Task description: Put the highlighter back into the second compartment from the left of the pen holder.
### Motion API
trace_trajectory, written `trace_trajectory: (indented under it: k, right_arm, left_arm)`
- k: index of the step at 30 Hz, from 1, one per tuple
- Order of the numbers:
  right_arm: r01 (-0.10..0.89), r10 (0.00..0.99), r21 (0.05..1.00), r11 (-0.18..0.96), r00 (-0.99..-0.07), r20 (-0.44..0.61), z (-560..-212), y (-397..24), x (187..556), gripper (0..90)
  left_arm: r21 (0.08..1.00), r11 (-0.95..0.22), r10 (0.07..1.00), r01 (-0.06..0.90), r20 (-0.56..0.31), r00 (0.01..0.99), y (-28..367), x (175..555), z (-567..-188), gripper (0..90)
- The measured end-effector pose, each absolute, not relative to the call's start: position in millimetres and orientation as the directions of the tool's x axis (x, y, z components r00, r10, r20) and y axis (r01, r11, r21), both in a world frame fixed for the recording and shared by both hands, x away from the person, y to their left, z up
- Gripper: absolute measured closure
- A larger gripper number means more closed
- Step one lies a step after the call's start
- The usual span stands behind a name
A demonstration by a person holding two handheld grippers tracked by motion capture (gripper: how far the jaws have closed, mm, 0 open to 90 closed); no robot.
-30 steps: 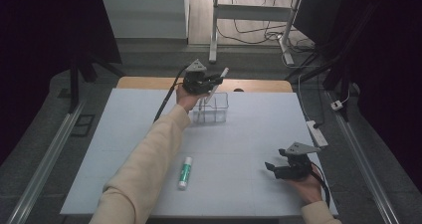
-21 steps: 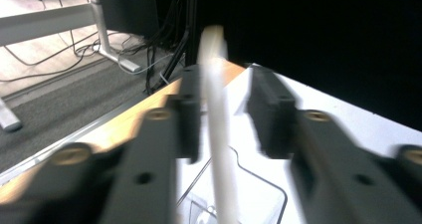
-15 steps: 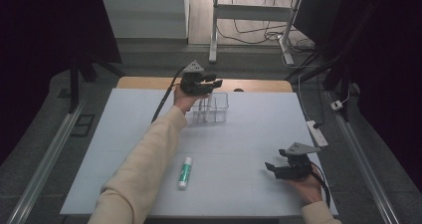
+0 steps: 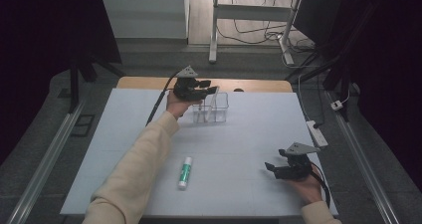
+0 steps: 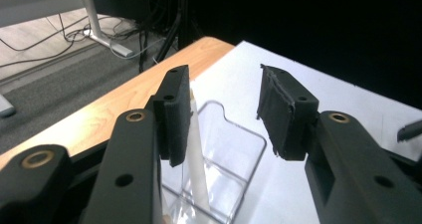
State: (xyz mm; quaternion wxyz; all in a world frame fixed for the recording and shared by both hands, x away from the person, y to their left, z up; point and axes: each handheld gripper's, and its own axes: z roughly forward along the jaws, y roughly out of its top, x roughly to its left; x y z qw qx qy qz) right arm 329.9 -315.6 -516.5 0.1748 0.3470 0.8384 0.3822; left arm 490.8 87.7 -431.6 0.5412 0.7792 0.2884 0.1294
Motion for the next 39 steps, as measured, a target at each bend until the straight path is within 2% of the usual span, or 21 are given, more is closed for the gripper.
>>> trace_trajectory:
  k: [19, 39]
  right_arm:
    - [0.445, 0.713, 0.761, 0.472, -0.700, -0.033, -516.4, -314.1, 330.0, 20.2]
    - [0.444, 0.711, 0.757, 0.479, -0.703, -0.037, -515.8, -313.2, 330.3, 20.3]
  left_arm:
    - [0.901, -0.332, 0.542, 0.278, -0.059, 0.838, 116.9, 442.3, -434.5, 55.7]
    - [0.834, -0.444, 0.522, 0.326, -0.055, 0.851, 140.9, 398.1, -456.8, 51.1]
